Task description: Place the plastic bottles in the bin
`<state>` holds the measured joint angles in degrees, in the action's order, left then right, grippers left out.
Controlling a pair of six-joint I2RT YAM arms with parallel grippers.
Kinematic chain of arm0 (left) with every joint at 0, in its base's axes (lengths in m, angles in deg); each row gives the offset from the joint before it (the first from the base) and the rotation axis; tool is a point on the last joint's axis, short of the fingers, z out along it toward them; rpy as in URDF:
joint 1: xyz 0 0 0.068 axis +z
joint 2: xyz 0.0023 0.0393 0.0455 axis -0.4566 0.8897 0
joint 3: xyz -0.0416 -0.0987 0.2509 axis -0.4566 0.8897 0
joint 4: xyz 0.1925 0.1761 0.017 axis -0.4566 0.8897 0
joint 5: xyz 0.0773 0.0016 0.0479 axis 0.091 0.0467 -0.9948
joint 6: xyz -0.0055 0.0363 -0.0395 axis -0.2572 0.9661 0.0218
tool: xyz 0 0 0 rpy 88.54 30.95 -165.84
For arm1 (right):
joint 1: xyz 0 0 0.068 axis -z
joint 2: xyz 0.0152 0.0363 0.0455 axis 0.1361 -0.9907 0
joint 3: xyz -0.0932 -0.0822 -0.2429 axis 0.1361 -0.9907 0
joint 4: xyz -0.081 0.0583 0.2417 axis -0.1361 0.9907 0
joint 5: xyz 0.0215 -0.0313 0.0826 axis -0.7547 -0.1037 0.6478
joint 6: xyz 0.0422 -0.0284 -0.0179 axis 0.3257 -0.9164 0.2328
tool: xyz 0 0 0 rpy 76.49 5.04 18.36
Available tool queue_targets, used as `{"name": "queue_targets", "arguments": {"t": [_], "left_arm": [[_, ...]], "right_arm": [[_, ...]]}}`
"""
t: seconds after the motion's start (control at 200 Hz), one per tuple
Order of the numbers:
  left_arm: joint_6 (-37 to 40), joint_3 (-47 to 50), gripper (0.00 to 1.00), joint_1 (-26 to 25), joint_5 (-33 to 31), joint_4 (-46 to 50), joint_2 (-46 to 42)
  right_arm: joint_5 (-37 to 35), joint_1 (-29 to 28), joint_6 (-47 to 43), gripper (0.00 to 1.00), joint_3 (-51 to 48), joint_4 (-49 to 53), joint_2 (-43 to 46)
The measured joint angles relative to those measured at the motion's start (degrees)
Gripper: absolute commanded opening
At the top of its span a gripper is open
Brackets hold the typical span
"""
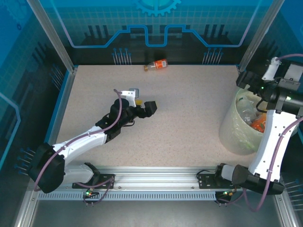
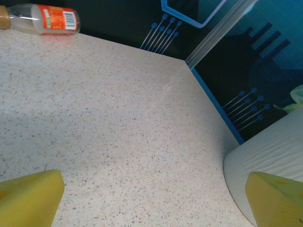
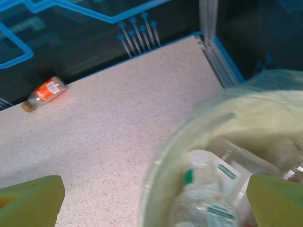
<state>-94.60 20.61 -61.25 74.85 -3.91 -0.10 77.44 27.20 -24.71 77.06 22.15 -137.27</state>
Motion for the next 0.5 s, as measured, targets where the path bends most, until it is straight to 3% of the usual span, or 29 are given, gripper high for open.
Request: {"name": "queue_targets", "arguments": {"t": [0.5], "left_arm": [[-7.30, 1.46, 0.99, 3.72, -2.73, 0.57, -1.40]], "right_arm": [[-2.34, -32.89, 2.10, 1.00, -4.66, -16.55, 0.22]]}}
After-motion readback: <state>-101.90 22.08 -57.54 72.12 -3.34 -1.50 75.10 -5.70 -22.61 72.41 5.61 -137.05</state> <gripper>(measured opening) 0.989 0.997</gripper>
